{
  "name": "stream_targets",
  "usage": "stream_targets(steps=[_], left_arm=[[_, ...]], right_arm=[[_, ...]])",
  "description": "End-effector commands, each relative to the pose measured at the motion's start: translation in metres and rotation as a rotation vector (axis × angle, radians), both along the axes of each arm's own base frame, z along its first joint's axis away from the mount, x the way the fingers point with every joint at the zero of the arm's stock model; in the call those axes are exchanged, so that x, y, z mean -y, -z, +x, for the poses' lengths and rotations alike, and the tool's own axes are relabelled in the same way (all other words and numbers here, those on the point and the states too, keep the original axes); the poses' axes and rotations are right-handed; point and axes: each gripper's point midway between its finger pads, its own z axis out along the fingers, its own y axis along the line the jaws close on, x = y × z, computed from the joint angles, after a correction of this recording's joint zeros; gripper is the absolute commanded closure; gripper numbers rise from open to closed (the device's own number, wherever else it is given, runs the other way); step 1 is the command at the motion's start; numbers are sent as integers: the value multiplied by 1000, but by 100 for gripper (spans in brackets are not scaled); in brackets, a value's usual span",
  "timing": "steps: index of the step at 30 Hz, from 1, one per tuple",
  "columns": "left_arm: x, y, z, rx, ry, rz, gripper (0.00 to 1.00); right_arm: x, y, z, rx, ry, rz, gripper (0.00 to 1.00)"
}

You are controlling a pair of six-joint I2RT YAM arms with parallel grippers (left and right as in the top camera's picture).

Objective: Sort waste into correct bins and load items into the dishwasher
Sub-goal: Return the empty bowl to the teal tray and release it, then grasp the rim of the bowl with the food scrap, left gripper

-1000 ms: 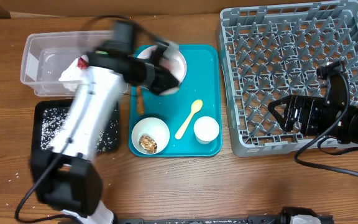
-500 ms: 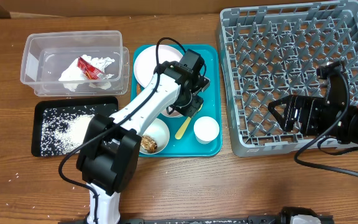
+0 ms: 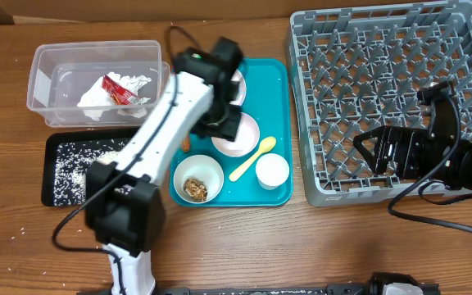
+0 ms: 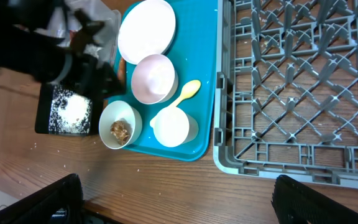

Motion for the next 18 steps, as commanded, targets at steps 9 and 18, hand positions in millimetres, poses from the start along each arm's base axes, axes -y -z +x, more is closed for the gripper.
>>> stream_targets(steps=[9,18], left_arm=[[-3,50,-47,19,-126,-8,50],[-5,89,-55,29,-116,-9,64]], right_arm=[[1,-6,4,37,-2,-9,0],[1,-6,3,34,-1,-9,0]])
